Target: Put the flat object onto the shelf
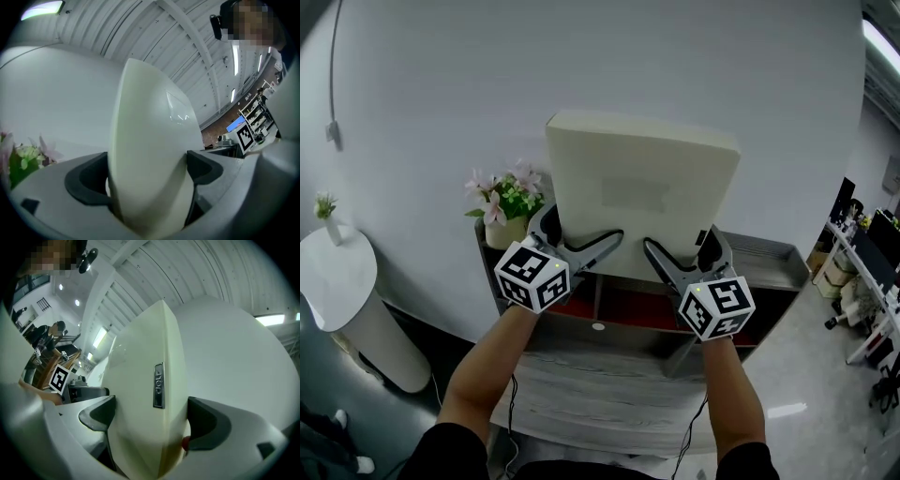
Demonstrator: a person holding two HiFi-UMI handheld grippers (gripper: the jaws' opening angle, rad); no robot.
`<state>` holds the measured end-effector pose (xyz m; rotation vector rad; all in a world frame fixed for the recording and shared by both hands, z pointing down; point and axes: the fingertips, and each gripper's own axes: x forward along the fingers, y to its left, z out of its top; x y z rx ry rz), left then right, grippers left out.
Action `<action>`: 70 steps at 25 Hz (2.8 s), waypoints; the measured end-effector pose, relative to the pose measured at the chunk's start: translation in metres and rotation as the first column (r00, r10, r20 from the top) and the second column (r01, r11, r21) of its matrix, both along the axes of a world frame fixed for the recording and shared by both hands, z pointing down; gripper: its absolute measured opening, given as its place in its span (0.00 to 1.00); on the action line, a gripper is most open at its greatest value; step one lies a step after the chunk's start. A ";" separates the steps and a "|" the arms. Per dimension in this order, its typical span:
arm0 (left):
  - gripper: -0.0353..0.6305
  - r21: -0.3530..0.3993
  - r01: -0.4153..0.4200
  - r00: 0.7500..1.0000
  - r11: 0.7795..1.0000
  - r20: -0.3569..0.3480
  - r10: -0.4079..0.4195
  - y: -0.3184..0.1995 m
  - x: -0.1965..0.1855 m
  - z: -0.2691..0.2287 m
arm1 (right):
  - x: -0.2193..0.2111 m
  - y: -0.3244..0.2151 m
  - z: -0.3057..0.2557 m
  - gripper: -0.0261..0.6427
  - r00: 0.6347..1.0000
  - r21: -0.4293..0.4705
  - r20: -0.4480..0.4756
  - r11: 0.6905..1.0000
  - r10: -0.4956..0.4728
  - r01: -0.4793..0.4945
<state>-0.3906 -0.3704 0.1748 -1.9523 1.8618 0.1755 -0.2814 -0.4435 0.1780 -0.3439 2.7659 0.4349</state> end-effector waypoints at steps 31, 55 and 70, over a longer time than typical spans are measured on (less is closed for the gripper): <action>0.83 -0.132 -0.021 1.000 0.991 -0.017 0.019 -0.088 -0.075 0.012 | -0.076 -0.087 0.012 0.74 0.992 -0.131 -0.120 0.991 -0.044 0.028; 0.84 0.106 0.100 0.990 0.989 0.084 -0.109 -0.024 -0.031 -0.023 | -0.034 -0.051 -0.012 0.74 1.000 -0.078 0.006 0.997 0.004 -0.003; 0.21 0.187 0.104 0.994 0.977 -0.039 -0.099 0.039 0.005 0.023 | 0.033 0.015 0.010 0.22 0.994 0.063 0.107 0.998 -0.004 -0.002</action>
